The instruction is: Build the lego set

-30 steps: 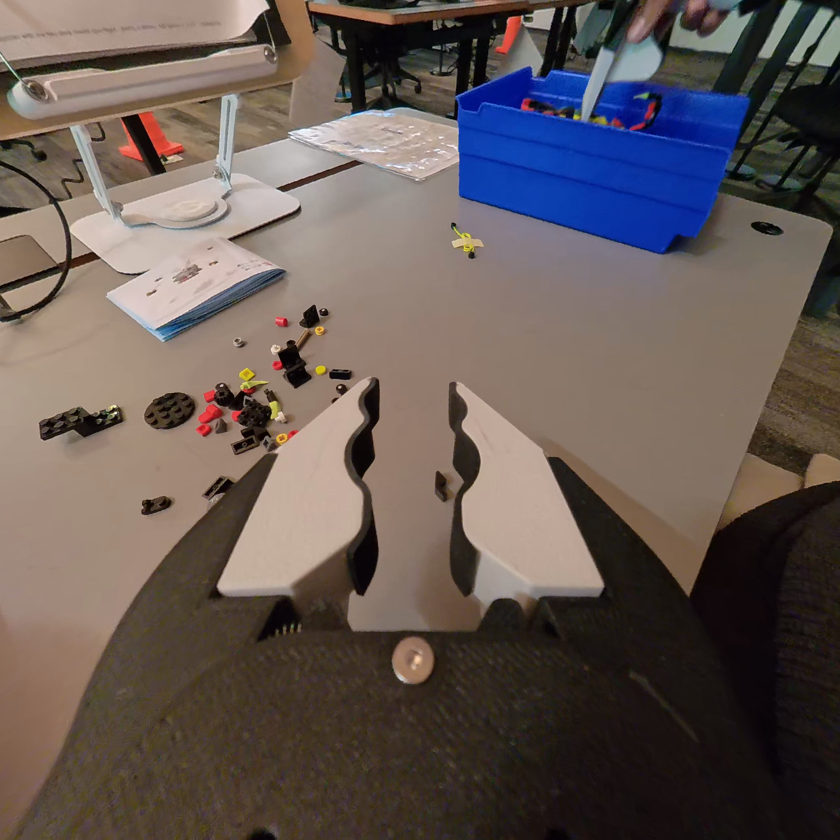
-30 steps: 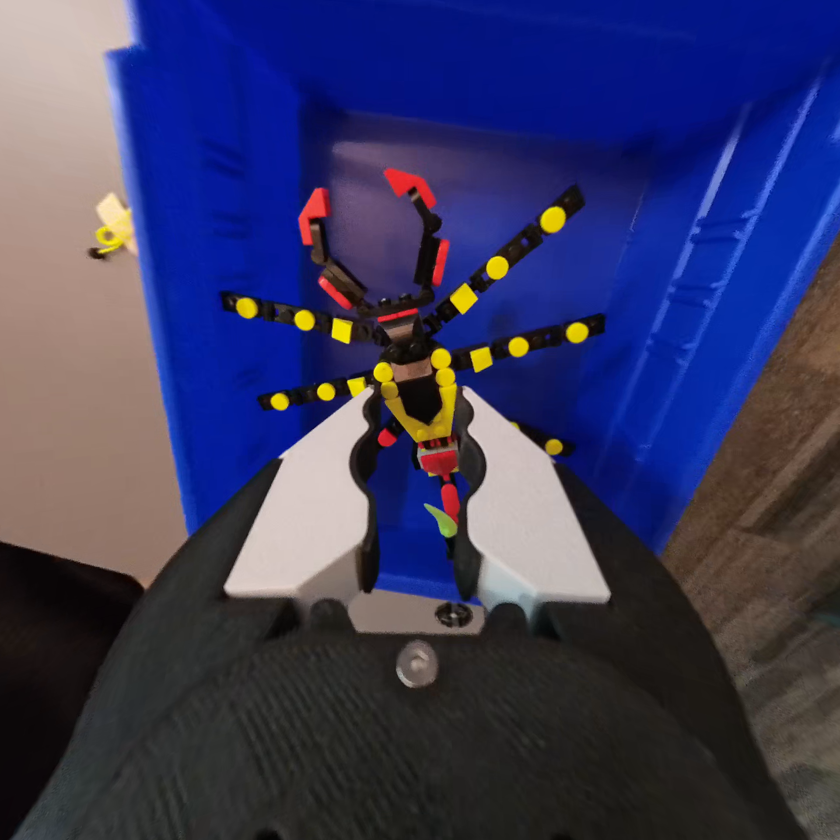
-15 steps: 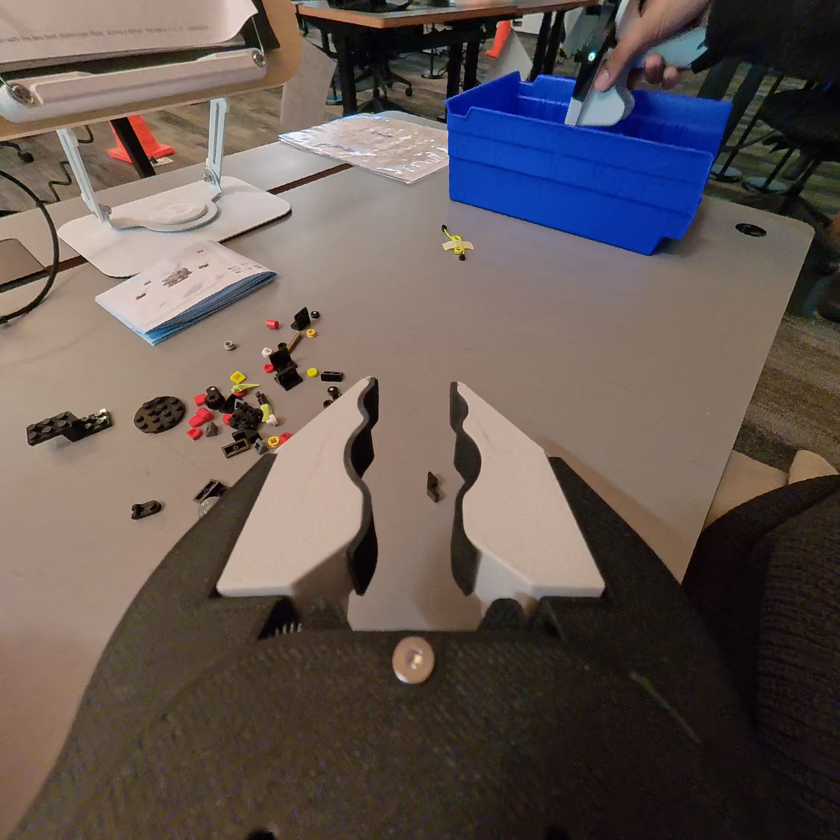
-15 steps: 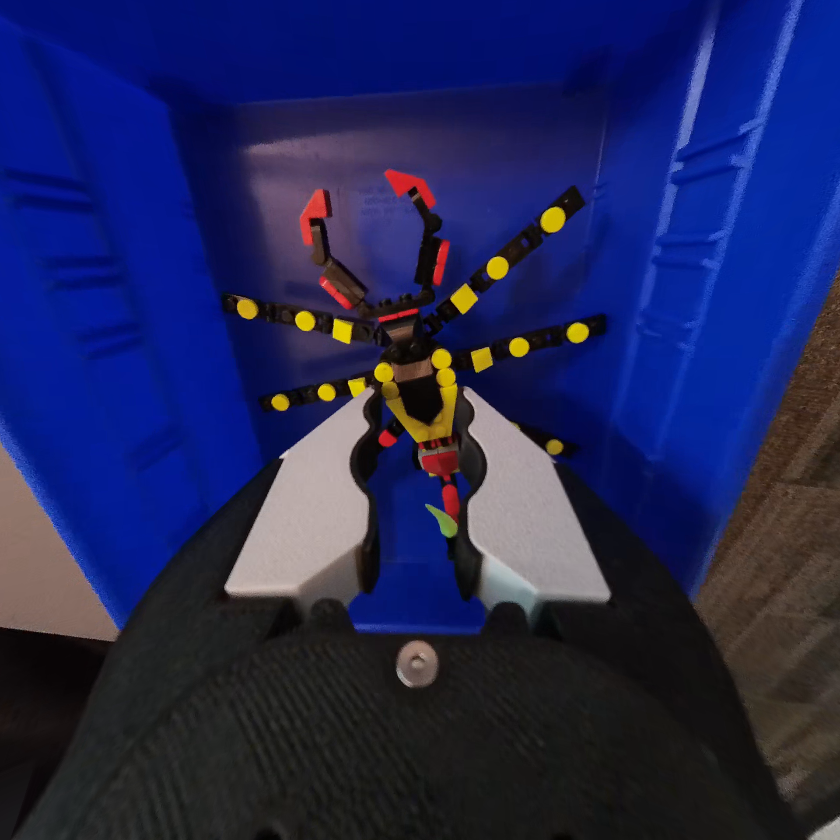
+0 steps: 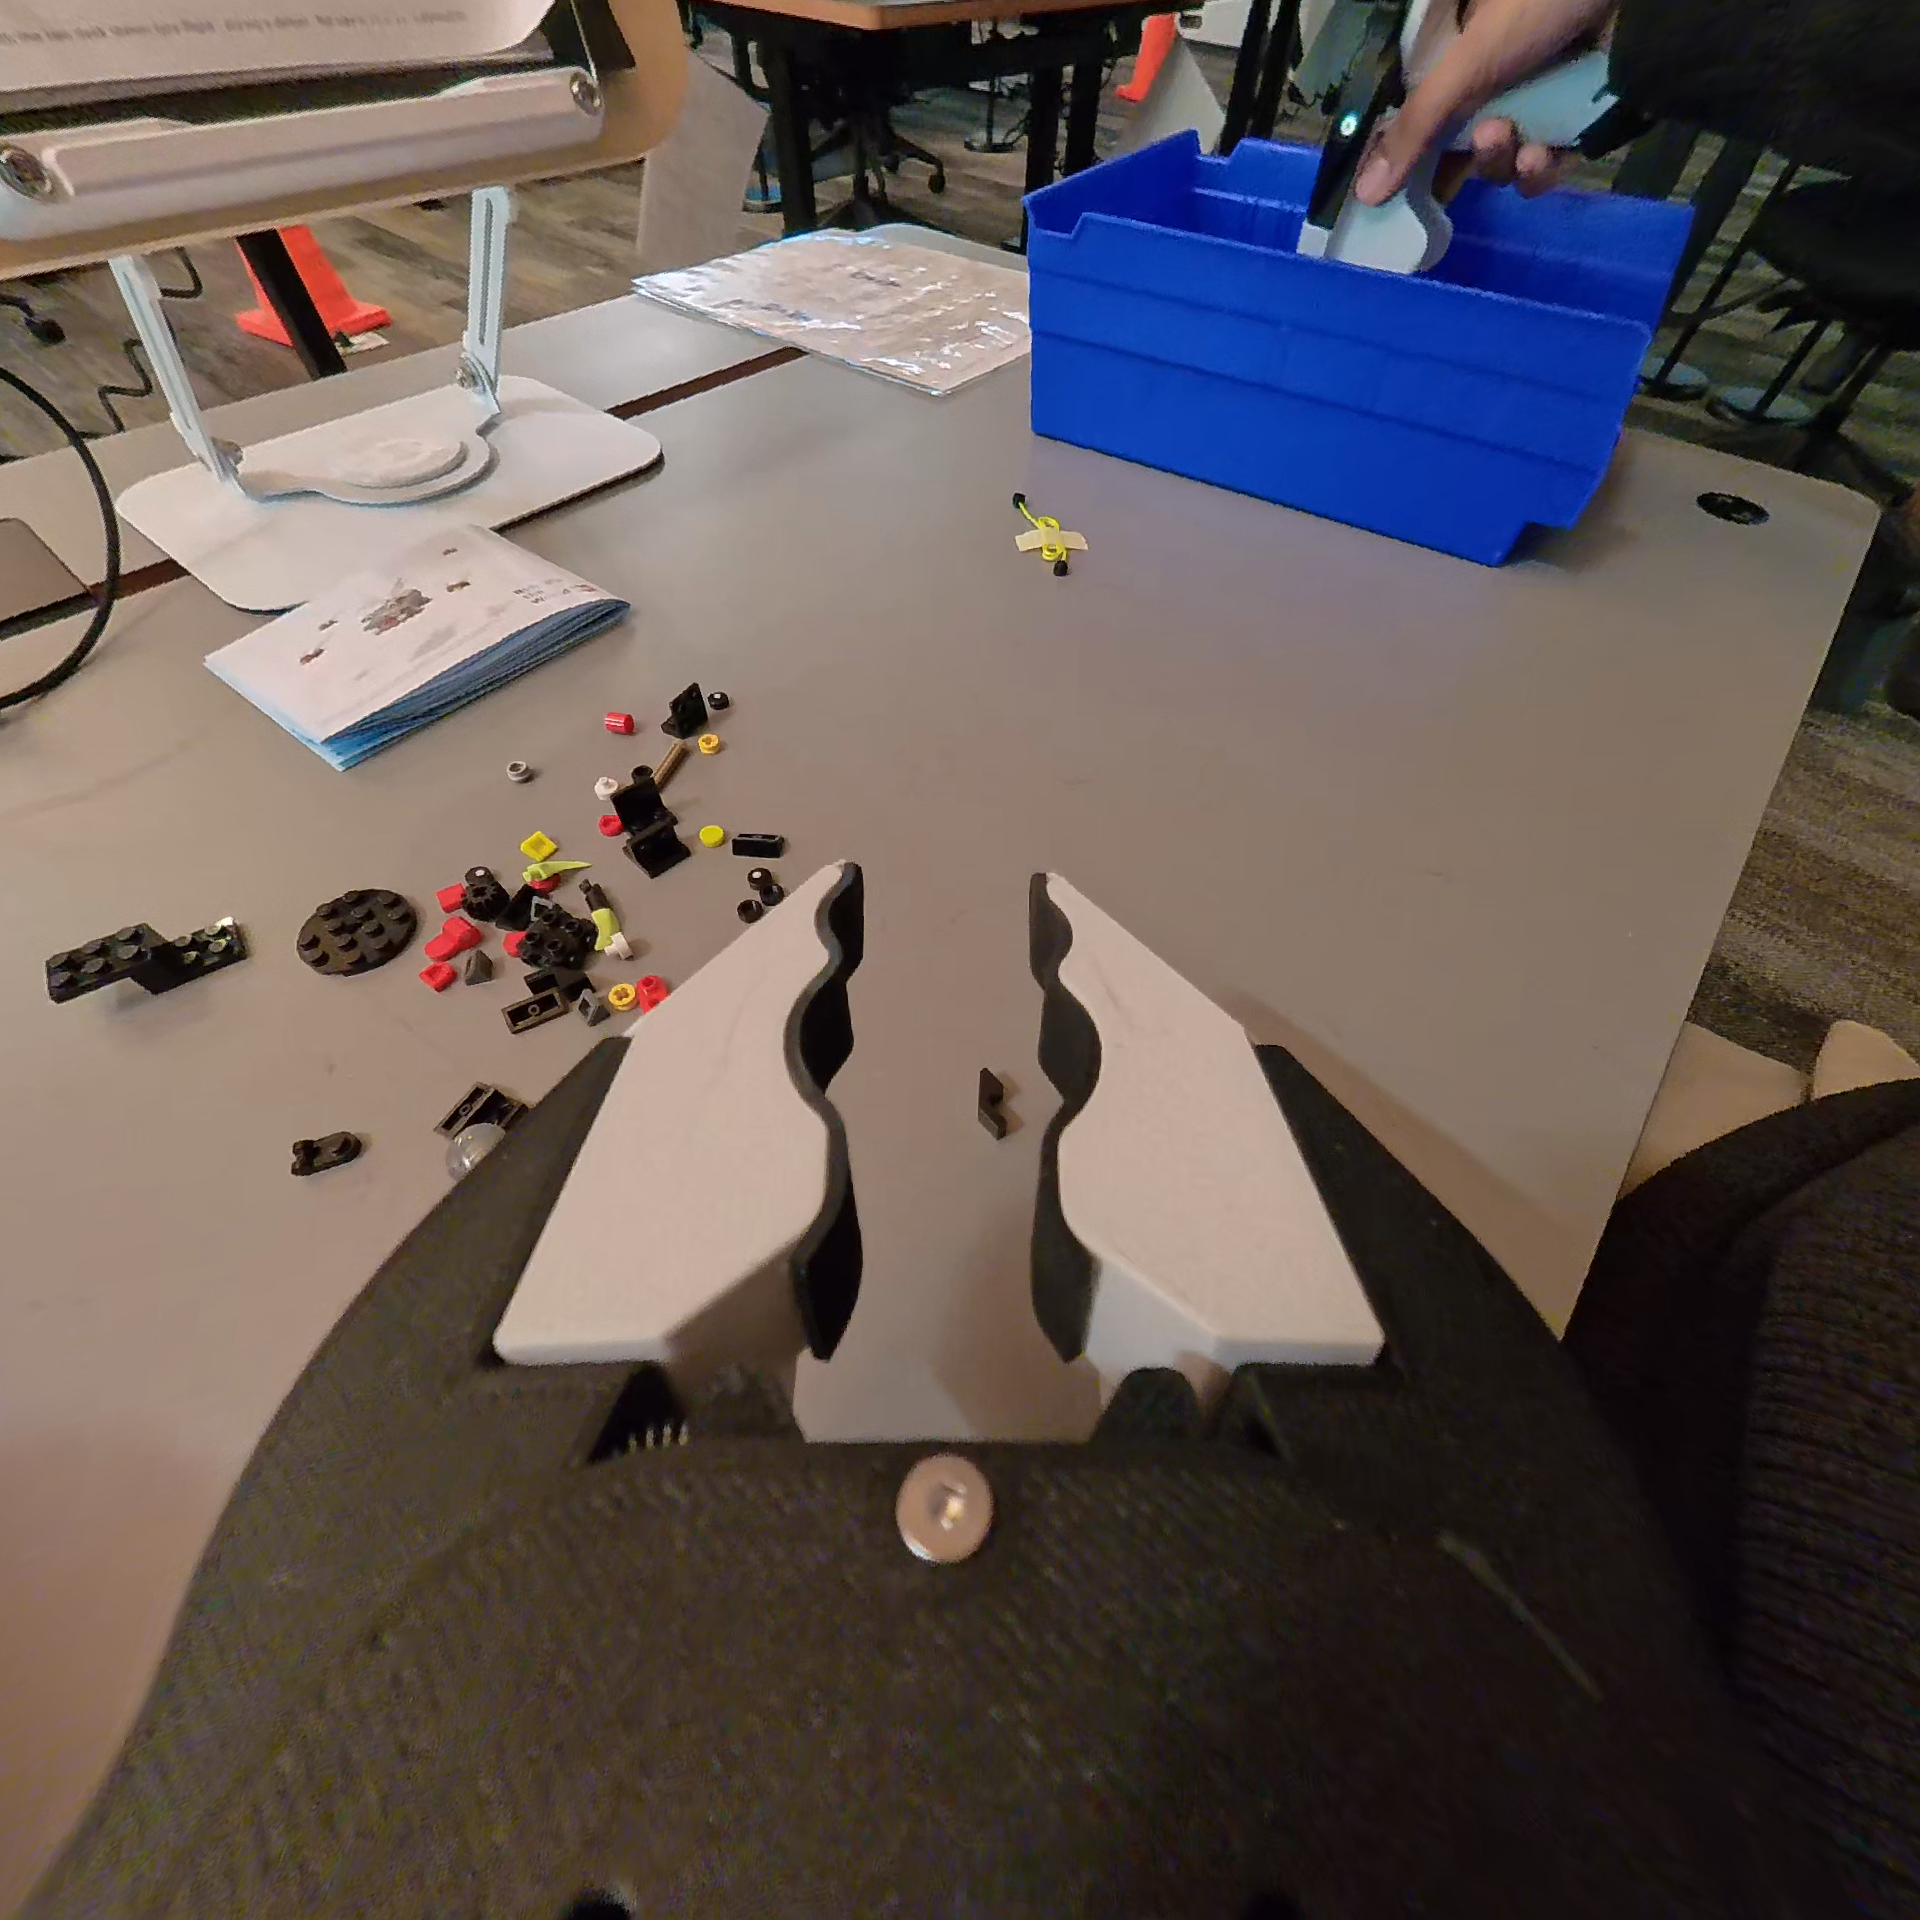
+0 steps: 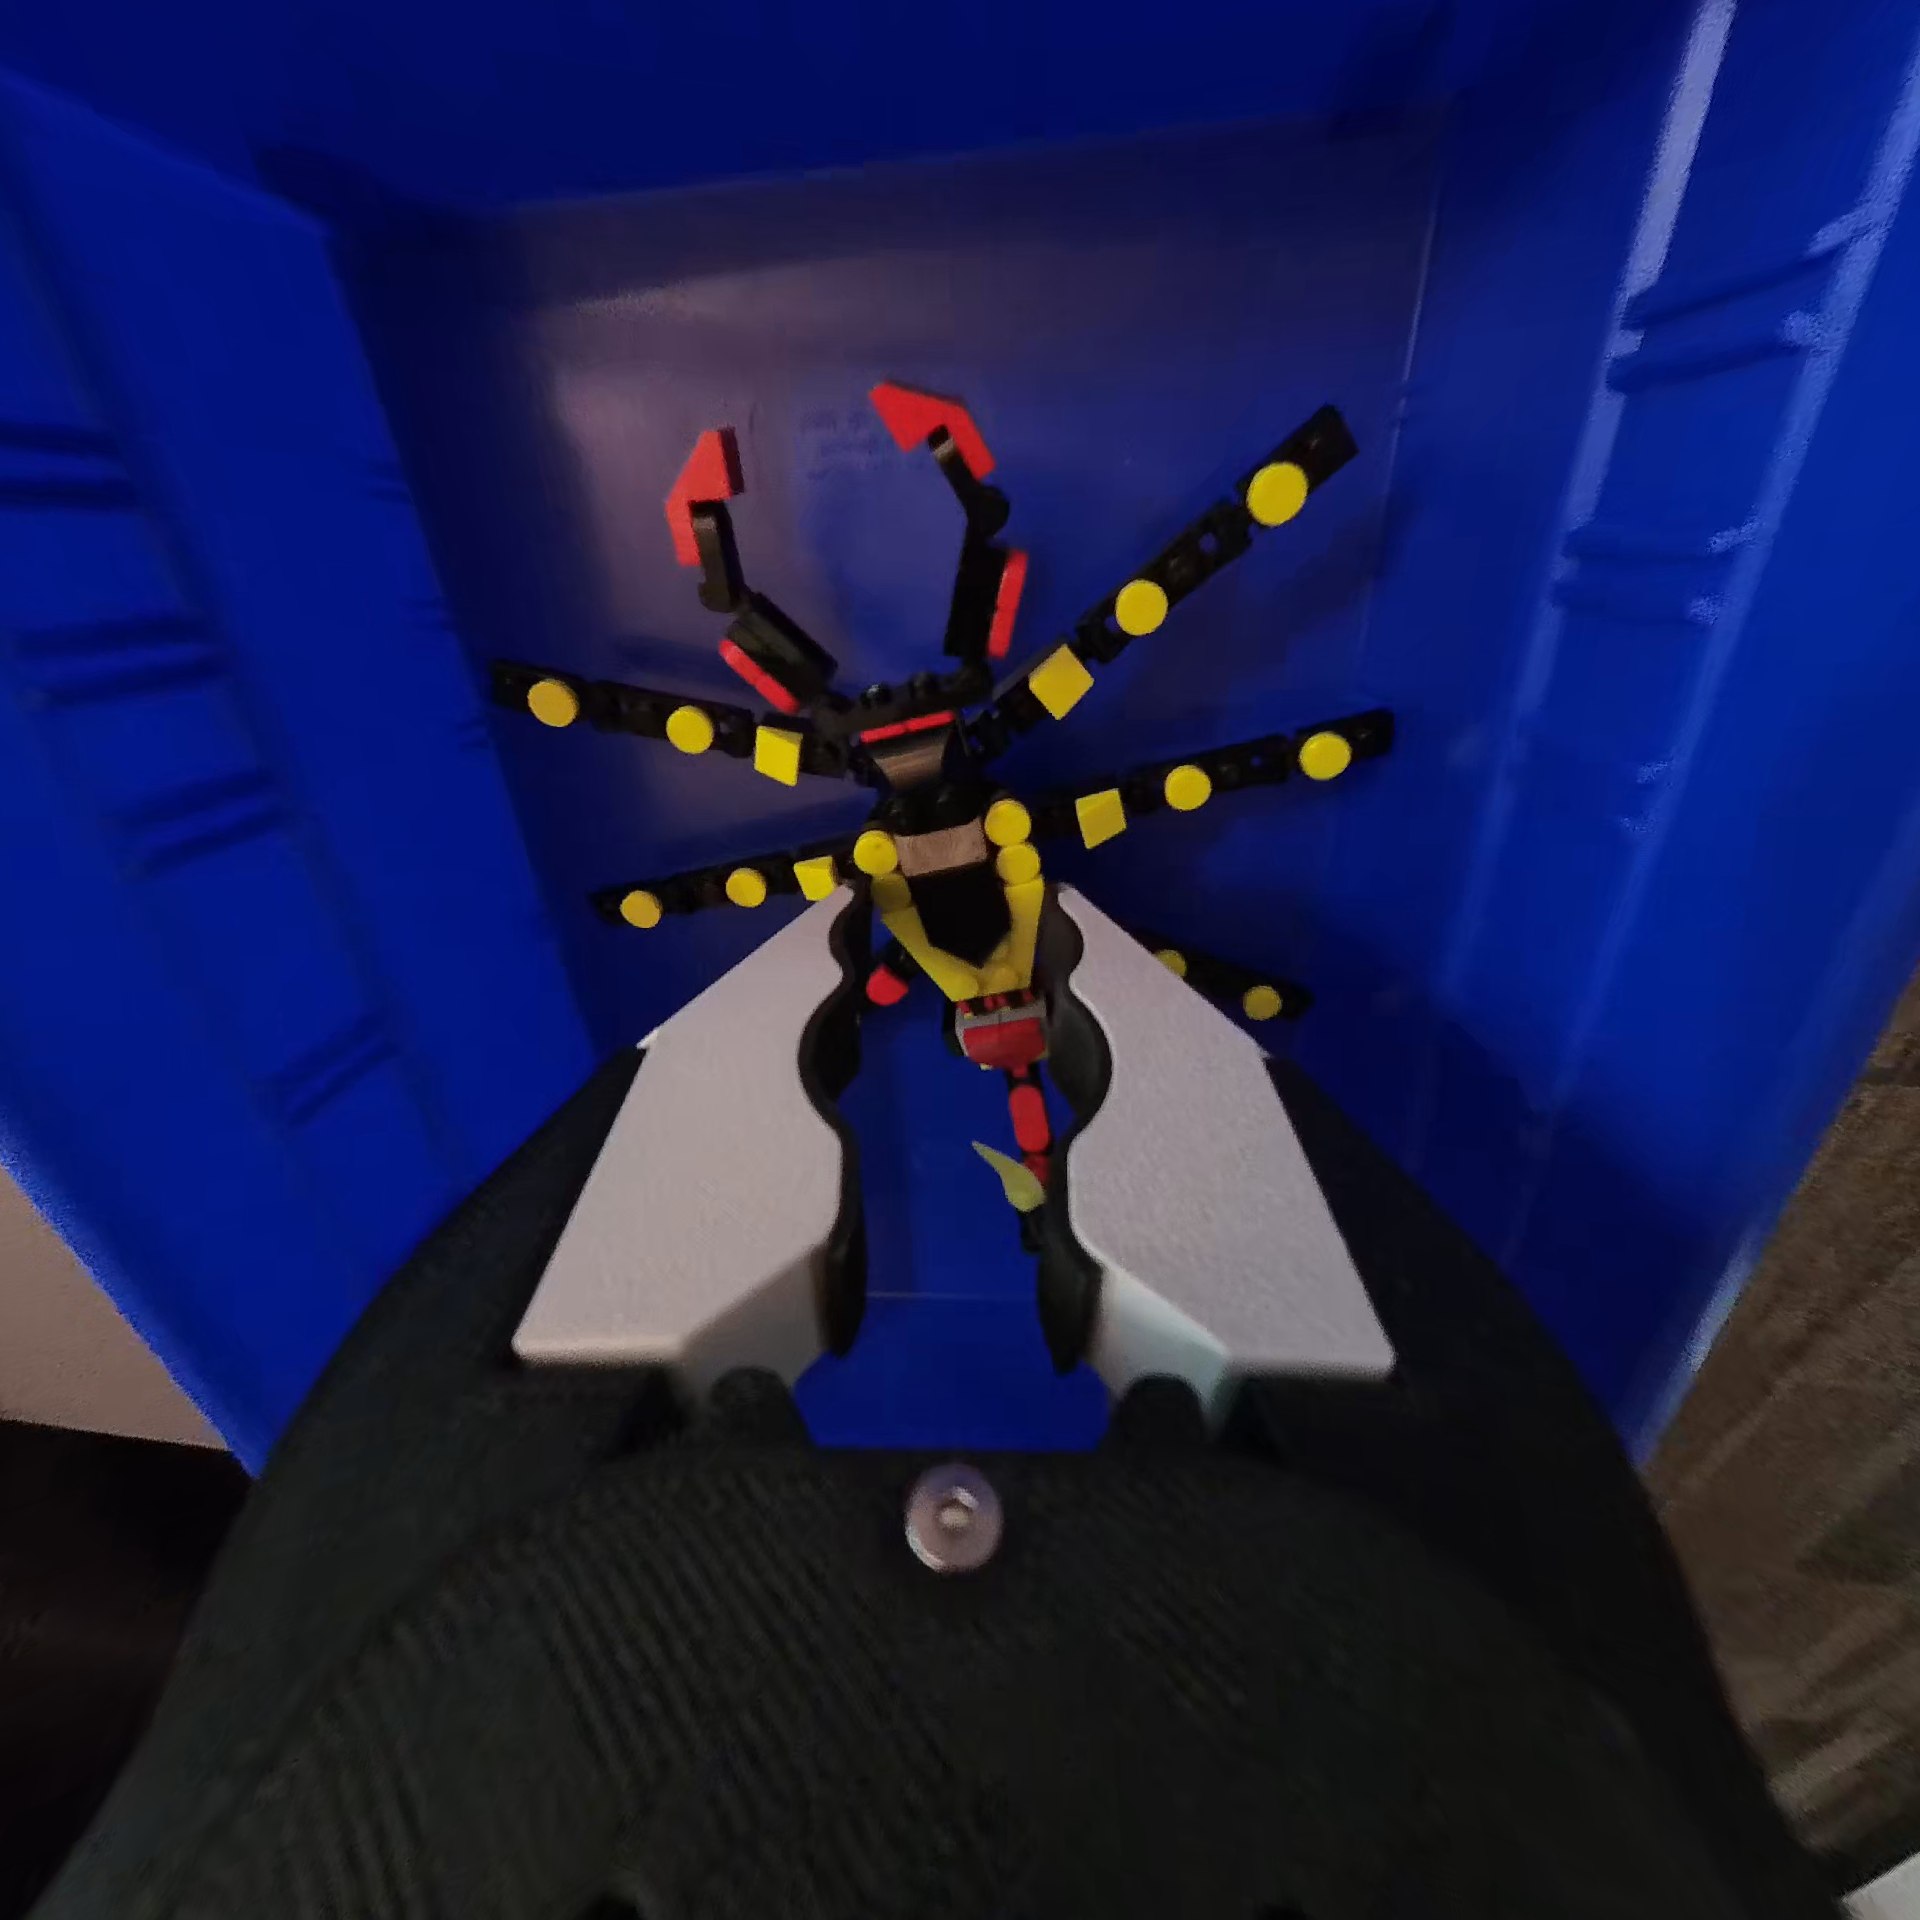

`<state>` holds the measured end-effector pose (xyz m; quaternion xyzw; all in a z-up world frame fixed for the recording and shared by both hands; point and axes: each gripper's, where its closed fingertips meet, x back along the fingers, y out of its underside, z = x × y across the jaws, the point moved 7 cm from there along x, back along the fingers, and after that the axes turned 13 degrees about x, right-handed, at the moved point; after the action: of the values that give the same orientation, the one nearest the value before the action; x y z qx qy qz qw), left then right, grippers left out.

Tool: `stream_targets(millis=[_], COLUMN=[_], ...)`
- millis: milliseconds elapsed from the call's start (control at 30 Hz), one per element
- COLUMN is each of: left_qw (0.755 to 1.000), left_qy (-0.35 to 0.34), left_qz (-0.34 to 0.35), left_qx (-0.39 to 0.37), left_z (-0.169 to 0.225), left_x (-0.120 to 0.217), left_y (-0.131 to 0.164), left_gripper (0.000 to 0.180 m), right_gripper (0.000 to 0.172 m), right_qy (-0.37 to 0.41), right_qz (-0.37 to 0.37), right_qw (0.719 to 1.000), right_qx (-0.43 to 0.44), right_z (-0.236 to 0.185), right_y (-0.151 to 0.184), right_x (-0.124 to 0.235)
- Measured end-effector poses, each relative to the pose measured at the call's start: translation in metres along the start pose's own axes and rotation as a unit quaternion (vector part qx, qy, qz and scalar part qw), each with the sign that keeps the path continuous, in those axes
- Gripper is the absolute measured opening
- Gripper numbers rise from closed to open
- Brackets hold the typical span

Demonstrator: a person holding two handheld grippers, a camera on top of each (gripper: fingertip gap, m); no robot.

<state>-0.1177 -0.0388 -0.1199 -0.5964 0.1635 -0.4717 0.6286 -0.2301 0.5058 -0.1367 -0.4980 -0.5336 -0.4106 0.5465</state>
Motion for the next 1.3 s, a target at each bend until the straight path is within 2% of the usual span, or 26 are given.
stream_targets(millis=[433,667,833,967,1300], left_qw=[1.000,1.000,1.000,1.000,1.000], left_qy=[-0.002,0.000,-0.003,-0.005,-0.004], left_qz=[-0.003,-0.006,-0.006,-0.009,-0.013], left_qx=[0.001,0.005,0.003,0.005,0.008], left_z=[-0.001,-0.002,-0.002,-0.003,-0.004], left_x=[-0.001,-0.001,-0.002,-0.002,-0.004], left_y=[0.001,0.001,0.002,0.003,0.004], left_gripper=[0.030,0.030,0.030,0.030,0.031], right_gripper=[0.031,0.047,0.044,0.030,0.029], right_qy=[0.011,0.018,0.046,0.059,0.038], right_qz=[-0.020,-0.003,-0.006,-0.003,0.031], right_qw=[0.999,0.994,0.987,0.988,0.999], right_qx=[0.036,0.104,0.156,0.140,0.015], right_z=[-0.009,-0.018,-0.021,-0.016,-0.005], right_y=[-0.014,-0.019,-0.020,-0.021,-0.021], right_x=[-0.005,-0.005,-0.014,-0.013,-0.012])
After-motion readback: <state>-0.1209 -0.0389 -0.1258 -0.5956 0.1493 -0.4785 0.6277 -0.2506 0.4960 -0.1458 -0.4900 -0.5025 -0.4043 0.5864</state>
